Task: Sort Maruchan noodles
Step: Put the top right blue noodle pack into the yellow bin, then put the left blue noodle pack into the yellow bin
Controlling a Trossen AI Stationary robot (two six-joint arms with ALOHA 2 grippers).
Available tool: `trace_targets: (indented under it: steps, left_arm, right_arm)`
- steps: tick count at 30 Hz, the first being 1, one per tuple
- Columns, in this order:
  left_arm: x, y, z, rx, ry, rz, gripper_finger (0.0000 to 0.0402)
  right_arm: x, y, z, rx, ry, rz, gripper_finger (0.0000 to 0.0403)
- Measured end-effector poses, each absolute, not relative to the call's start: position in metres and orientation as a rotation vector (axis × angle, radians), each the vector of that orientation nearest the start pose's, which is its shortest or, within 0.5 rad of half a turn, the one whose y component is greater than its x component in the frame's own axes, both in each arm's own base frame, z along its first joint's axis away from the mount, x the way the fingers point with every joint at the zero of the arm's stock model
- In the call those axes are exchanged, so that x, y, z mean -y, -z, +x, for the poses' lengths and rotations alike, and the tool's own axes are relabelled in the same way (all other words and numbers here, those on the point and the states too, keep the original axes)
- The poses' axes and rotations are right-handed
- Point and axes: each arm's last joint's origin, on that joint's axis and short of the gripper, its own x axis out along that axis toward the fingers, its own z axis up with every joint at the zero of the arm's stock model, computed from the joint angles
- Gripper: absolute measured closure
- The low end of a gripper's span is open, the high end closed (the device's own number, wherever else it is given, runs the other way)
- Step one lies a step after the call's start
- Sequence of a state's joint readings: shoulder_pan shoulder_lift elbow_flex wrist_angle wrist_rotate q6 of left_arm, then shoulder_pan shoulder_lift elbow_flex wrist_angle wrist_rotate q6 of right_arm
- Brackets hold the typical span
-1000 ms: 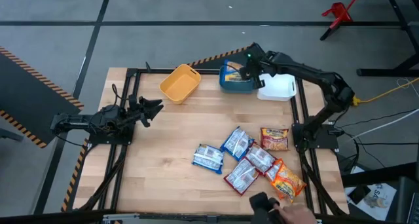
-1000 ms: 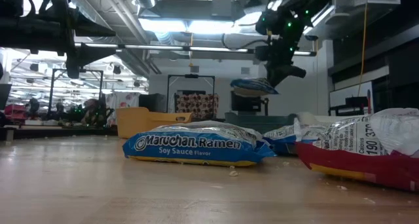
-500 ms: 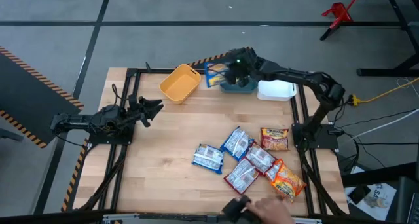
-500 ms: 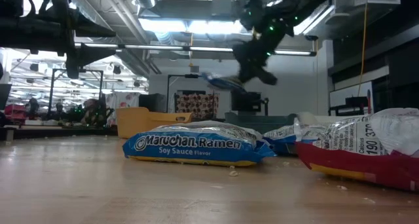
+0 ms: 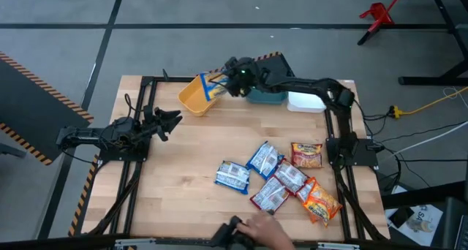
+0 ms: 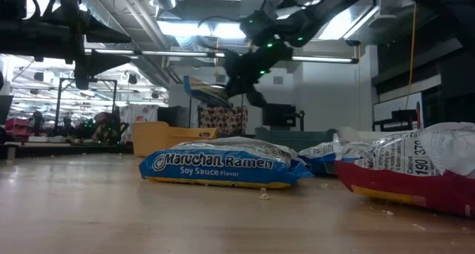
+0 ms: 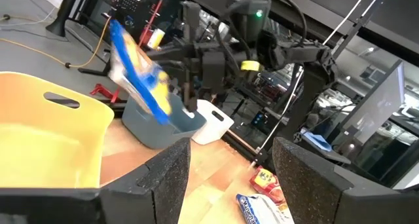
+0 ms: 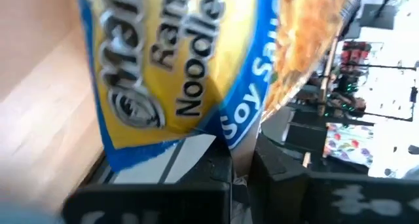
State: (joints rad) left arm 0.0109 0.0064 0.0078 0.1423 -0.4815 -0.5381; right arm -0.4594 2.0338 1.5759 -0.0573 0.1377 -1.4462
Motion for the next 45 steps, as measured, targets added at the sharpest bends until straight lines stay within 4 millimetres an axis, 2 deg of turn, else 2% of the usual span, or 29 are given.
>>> trace_targets:
  steps: [7, 11, 21, 28, 32, 40, 45]
  left_arm:
    - [-0.014, -0.179, 0.093, 0.271, -0.442, -0.56, 0.0189]
    - [-0.014, -0.179, 0.093, 0.27, -0.442, -0.56, 0.0189]
    - [-0.014, -0.179, 0.093, 0.271, -0.443, -0.56, 0.0189]
    - [-0.014, -0.179, 0.093, 0.271, -0.443, -0.56, 0.0189]
    - [-0.014, -0.179, 0.093, 0.271, -0.442, -0.56, 0.0189]
    - [-0.014, -0.179, 0.093, 0.27, -0.442, -0.56, 0.0189]
    - [-0.014, -0.179, 0.093, 0.27, -0.442, -0.56, 0.0189]
  right_arm:
    - [0.219, -0.244, 0.459, -0.732, 0.062, -1.29, 0.0398]
    - [0.22, -0.238, 0.472, -0.704, 0.033, -1.272, 0.0398]
    - [0.225, -0.191, 0.482, -0.778, -0.055, -1.296, 0.0398]
    - [0.234, -0.192, 0.481, -0.747, -0.016, -1.303, 0.0394]
    - [0.237, -0.191, 0.478, -0.771, -0.031, -1.307, 0.0357]
    - [0.242, -0.192, 0.477, -0.767, -0.004, -1.31, 0.0246]
    - [0.241, -0.2, 0.481, -0.782, 0.123, -1.349, 0.0208]
